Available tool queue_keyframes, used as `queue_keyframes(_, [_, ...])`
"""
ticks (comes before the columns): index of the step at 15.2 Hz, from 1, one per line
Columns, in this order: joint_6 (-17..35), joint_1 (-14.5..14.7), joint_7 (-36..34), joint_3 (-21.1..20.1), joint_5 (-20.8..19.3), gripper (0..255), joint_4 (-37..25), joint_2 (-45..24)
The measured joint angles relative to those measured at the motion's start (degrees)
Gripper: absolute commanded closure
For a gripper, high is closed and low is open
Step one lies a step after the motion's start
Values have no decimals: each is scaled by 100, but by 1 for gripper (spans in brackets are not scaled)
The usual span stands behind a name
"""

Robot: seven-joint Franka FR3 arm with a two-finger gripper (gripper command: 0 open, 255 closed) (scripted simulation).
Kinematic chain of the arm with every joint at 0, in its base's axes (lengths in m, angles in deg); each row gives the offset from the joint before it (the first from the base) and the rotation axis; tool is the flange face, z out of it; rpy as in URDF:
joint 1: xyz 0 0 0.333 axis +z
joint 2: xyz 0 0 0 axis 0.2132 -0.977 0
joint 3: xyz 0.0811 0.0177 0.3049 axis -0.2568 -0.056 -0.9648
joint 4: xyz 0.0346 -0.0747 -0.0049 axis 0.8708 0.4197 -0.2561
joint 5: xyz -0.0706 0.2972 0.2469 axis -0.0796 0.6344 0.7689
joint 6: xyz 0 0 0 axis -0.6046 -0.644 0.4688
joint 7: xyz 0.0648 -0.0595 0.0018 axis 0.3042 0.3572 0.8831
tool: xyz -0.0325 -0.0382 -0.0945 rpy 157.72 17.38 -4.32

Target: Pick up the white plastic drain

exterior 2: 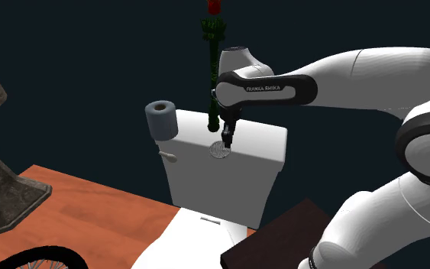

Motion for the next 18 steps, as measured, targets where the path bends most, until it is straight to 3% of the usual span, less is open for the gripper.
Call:
queue_keyframes(5, [-18, 3, -2, -1, 2, 255, -17, 8])
queue_keyframes(18, [-1000, 3, -13, 2, -5, 255, -903, 49])
